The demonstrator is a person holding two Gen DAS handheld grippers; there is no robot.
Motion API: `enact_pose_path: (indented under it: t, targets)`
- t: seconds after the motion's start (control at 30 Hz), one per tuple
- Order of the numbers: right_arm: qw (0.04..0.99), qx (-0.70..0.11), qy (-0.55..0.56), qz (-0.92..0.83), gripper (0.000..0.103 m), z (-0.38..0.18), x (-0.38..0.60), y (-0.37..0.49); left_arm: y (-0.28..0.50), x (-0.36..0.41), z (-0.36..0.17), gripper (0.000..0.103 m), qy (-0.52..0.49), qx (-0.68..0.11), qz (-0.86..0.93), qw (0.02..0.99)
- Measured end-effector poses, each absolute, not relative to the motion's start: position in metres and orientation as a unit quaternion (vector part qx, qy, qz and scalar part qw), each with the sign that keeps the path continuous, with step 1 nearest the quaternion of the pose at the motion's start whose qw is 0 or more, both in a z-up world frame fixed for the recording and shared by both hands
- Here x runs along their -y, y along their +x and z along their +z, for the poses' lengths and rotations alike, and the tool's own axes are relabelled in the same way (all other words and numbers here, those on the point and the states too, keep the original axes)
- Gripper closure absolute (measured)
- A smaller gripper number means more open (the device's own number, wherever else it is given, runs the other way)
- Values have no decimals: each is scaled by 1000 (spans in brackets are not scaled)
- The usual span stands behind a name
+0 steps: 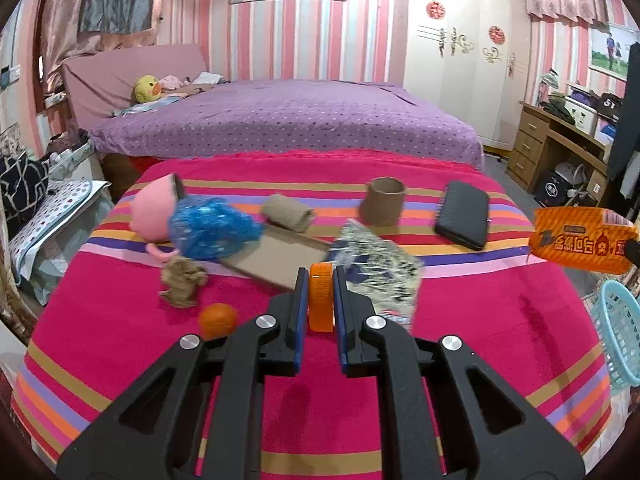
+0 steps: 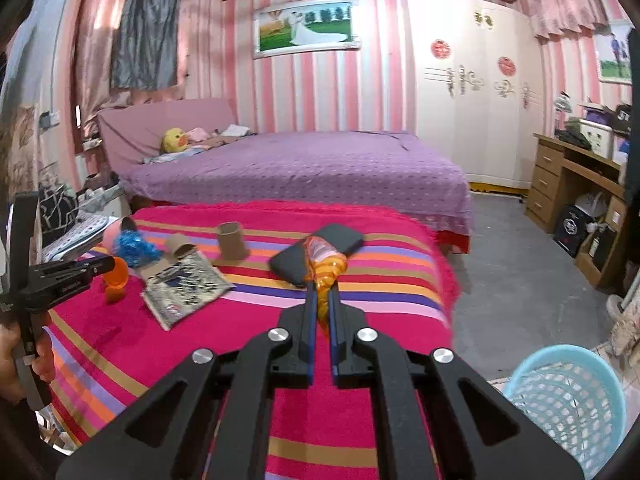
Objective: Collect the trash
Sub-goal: 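Grasp the orange plastic bag with the right tool while the left holds the cap, then carry cap and orange bag over the blue basket and open both tools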
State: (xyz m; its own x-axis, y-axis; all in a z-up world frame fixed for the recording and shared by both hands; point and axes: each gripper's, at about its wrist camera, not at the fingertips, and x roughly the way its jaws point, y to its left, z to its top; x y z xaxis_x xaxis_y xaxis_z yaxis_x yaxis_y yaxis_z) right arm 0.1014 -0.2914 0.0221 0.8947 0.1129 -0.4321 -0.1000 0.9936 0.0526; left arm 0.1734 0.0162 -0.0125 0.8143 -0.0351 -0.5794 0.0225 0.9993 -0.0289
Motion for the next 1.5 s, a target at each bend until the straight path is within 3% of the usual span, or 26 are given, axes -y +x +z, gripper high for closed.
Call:
enact_pose_path:
  t: [0.57,1.07,1.5]
  targets:
    - [972,-228,30,-50,98,19,445,39,141,170,8,92,33,-269,-116,955]
    - [954,-266,74,-118,98,-23,559,-3,97,351,-35,92,68,-300,-227,924]
    - [947,-274,84,-146,98,-39,584,-9,105,428,-52,92,76,-328,-258,906]
